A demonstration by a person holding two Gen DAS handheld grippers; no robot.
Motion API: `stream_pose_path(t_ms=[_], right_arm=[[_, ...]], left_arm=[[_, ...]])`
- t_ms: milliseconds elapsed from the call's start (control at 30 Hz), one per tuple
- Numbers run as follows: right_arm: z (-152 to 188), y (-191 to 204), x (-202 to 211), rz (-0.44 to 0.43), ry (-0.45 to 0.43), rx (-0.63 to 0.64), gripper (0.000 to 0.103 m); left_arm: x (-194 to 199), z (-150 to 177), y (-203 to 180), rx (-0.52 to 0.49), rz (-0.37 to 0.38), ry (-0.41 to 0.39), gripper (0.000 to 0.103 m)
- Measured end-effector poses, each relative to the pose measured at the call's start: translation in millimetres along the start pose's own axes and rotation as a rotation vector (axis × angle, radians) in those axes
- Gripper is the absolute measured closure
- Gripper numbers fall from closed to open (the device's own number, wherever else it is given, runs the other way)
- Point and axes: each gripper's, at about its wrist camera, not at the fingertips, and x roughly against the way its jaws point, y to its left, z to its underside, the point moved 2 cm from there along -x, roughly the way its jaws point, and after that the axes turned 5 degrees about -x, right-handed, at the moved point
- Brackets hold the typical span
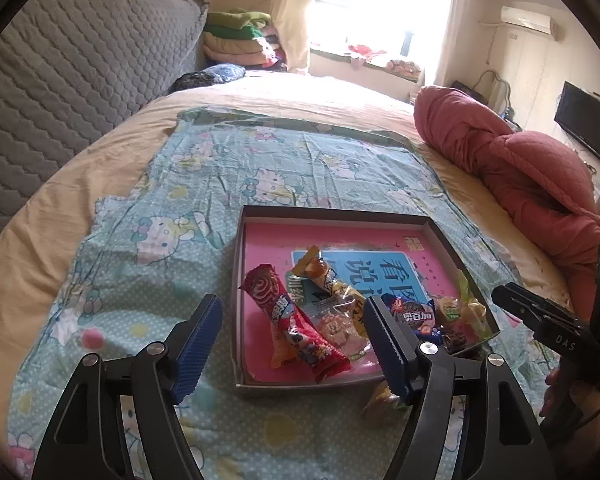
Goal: Organize snacks
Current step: 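Move both grippers back toward the snacks lying in front of the tray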
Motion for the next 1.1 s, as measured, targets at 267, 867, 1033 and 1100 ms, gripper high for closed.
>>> stream_pose_path(t_ms=[267, 867, 1033, 1100], right_arm=[[2.0, 5.3, 11.4, 0.0, -0.014, 0.026, 0.047], [10.5, 19.9, 44.0, -0.012, -0.036, 0.057, 0.039], [13.7, 22.8, 51.7, -0.018, -0.038, 0.064, 0.036], [15.5, 24.1, 54.9, -0.016, -0.04, 0.07, 0.035]], left_arm=[[10.7, 3.0, -0.8, 0.006, 0.009, 0.005, 0.028], [36.3, 10.6, -32.4, -0.048, 0.066, 0.001, 0.025], [40.3, 15.4, -41.9, -0.052, 0.091, 0.017, 0.025], [40.9, 17.2, -45.5, -0.061, 0.094, 0.023, 0.025]])
